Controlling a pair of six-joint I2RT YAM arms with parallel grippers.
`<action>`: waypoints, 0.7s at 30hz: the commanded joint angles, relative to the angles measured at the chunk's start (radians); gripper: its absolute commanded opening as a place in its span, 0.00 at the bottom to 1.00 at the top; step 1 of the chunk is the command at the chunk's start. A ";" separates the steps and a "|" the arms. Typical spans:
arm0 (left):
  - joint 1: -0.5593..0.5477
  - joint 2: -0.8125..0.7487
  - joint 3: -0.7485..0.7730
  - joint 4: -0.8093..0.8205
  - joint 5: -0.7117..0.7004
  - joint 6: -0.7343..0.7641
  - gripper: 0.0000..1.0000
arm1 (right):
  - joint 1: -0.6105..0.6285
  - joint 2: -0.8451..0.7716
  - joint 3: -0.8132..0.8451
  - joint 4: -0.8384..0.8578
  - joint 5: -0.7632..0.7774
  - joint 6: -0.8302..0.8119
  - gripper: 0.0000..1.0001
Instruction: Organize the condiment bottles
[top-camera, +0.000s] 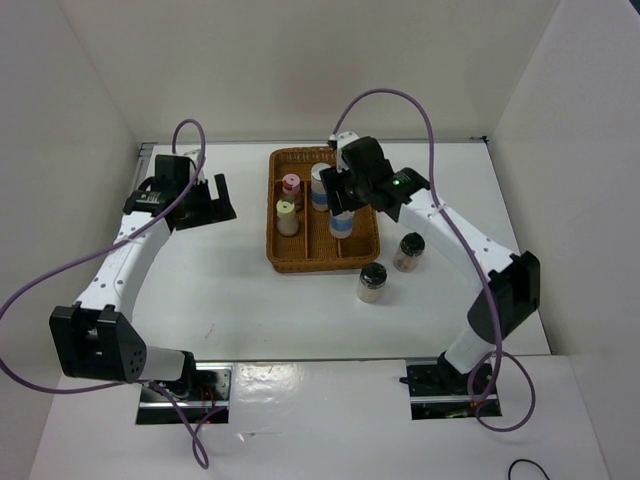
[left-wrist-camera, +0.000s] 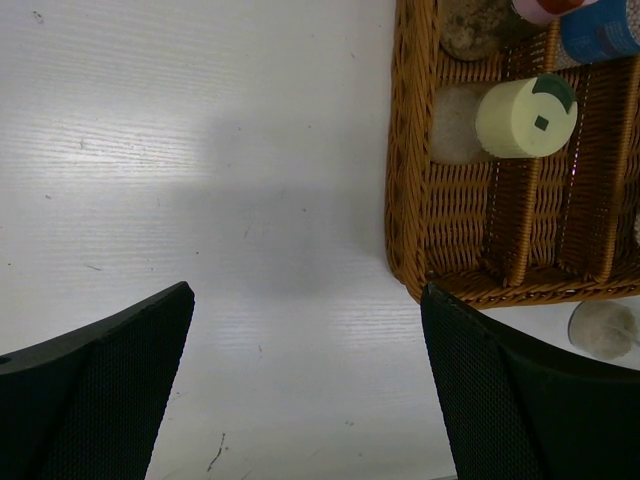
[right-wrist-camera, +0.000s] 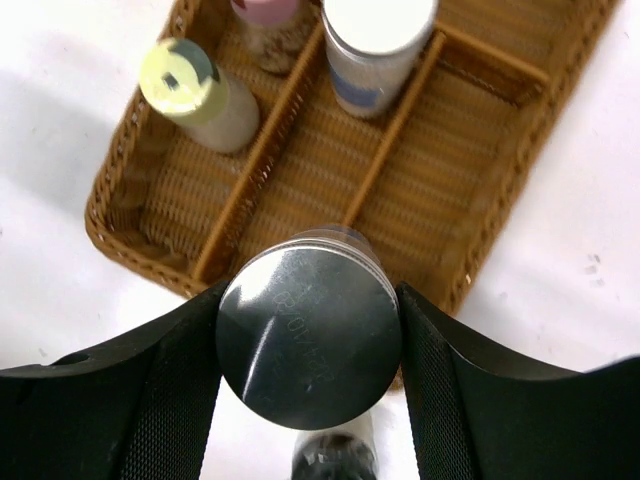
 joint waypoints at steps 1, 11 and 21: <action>0.004 0.020 0.042 0.036 0.004 0.025 1.00 | 0.000 0.057 0.126 0.128 -0.043 -0.028 0.46; 0.014 0.072 0.089 0.036 0.004 0.036 1.00 | 0.000 0.208 0.187 0.184 -0.031 -0.037 0.46; 0.014 0.115 0.117 0.036 0.013 0.055 1.00 | 0.000 0.284 0.175 0.215 -0.052 -0.027 0.46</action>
